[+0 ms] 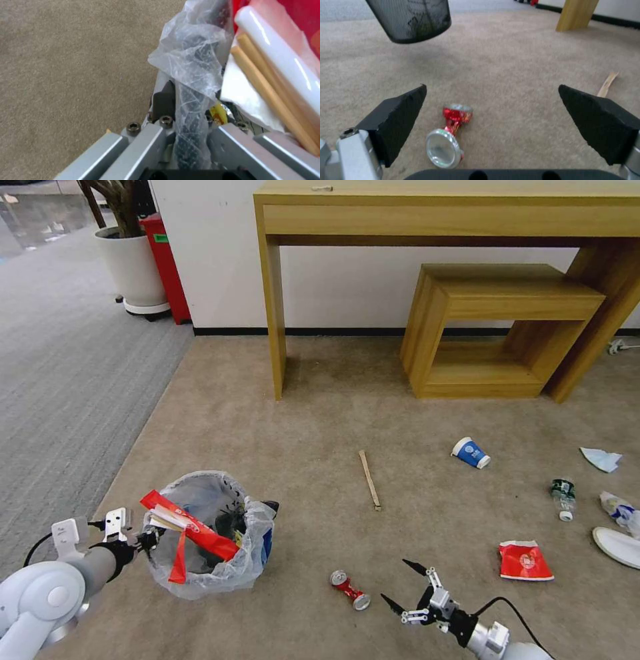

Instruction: Pick up the trash bin and place the garbage on the floor into it.

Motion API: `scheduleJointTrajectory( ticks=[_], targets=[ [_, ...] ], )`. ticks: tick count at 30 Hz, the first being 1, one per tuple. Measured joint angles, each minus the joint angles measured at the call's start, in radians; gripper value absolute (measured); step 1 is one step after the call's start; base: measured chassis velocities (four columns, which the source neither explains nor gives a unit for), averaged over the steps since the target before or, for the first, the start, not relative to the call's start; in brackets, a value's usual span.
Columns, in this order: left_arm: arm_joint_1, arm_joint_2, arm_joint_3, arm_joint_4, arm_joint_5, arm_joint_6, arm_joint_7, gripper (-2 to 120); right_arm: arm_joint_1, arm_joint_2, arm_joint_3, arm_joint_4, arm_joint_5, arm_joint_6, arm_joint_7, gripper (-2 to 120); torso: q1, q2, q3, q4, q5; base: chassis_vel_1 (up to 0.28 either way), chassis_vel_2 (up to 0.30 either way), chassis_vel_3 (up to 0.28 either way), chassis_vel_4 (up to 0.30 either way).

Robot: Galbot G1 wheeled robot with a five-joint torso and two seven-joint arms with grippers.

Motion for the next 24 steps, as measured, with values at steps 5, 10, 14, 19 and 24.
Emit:
scheduleJointTrajectory(
  ticks=[5,10,14,19,24],
  targets=[
    [-0.002,-0.001,0.000,-0.004,-0.002,0.000,-0.001,0,0.024,0.027,-0.036,-0.040,0.012,0.000,-0.007,100,0.000,0.000,0.000,0.0000,0.0000,0.000,0.000,0.000,0.000],
    [-0.001,-0.003,0.000,-0.009,-0.004,0.000,-0.001,0,0.048,0.053,-0.066,-0.092,0.015,0.000,-0.013,100,0.000,0.000,0.000,0.0000,0.0000,0.000,0.000,0.000,0.000],
    [-0.001,-0.003,0.000,-0.014,-0.006,0.000,-0.001,0,0.073,0.069,-0.087,-0.135,0.021,0.000,-0.022,100,0.000,0.000,0.000,0.0000,-0.0001,0.000,0.000,0.000,0.000],
    [-0.001,-0.003,-0.001,-0.023,-0.010,0.000,-0.001,0,0.105,0.085,-0.121,-0.174,0.035,0.000,-0.031,100,0.000,0.000,0.000,0.0000,-0.0001,0.000,0.000,0.000,0.000],
    [-0.002,-0.004,-0.001,-0.028,-0.014,0.000,-0.001,0,0.136,0.106,-0.157,-0.214,0.046,0.000,-0.039,100,0.000,0.000,0.000,0.0000,-0.0001,0.000,0.000,0.000,0.000]
  ],
)
